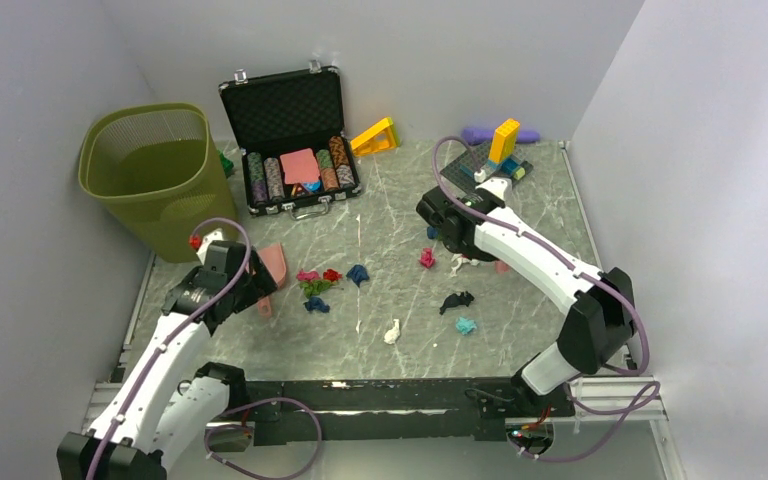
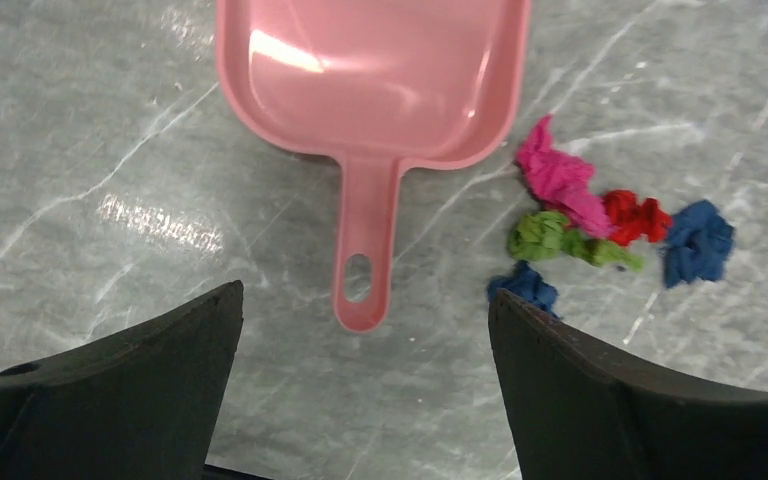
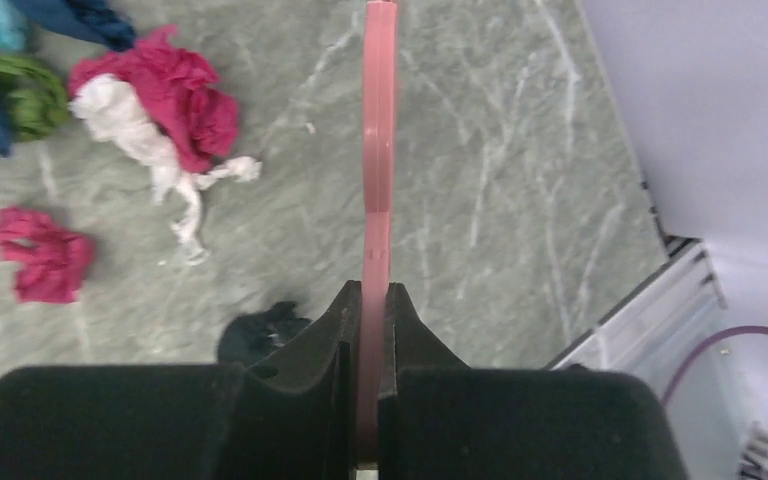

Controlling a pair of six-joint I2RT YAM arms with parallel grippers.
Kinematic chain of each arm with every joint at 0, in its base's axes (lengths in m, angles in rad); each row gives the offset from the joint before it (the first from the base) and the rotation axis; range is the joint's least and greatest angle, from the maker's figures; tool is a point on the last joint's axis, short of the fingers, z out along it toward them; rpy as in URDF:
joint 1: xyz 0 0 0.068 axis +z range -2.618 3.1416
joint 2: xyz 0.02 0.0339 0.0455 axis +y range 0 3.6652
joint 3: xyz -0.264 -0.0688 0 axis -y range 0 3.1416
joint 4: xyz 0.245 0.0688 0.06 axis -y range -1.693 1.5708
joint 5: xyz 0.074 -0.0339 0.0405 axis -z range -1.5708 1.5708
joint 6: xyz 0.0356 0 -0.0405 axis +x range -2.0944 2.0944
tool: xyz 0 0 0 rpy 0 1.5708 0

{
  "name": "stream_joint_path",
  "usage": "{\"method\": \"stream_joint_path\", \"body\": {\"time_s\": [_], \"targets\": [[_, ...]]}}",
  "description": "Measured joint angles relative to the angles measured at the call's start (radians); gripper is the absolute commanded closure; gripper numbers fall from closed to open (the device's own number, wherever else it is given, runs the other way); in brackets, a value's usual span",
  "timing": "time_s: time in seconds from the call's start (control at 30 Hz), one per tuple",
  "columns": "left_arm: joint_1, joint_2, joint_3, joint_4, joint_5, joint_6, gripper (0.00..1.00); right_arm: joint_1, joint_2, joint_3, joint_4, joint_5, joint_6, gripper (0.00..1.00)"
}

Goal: Sweep away the paper scraps from the table

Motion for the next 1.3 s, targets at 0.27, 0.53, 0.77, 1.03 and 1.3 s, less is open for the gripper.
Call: {"method": "stream_joint_path", "body": {"time_s": [0.27,0.53,0.77,1.03,1.3], "targets": [[-0.011,0.125,-0.132,0.083,-0.036,-0.064,0.20,-0.009,-0.071,-0.092,0.082,-0.019,-0.157,1.00],[-0.023,0.275,-0.146,0.224,-0.024,-0.048,0.39,-0.035,-0.383,-0.219,0.387,-0.248,-0.395,1.00],[-0.039,0.352,-0.145,0.306,0.039,0.010,0.73,-0.039,-0.473,-0.274,0.500,-0.350,-0.497,1.00],[-0.171,0.348,-0.144,0.397,0.098,0.028,0.92,-0.041,-0.539,-0.301,0.560,-0.506,-0.546,1.00],[-0.224,0.367,0.007,0.285,0.024,0.032,0.92,-0.039,-0.483,-0.309,0.630,-0.828,-0.548,1.00]]}}
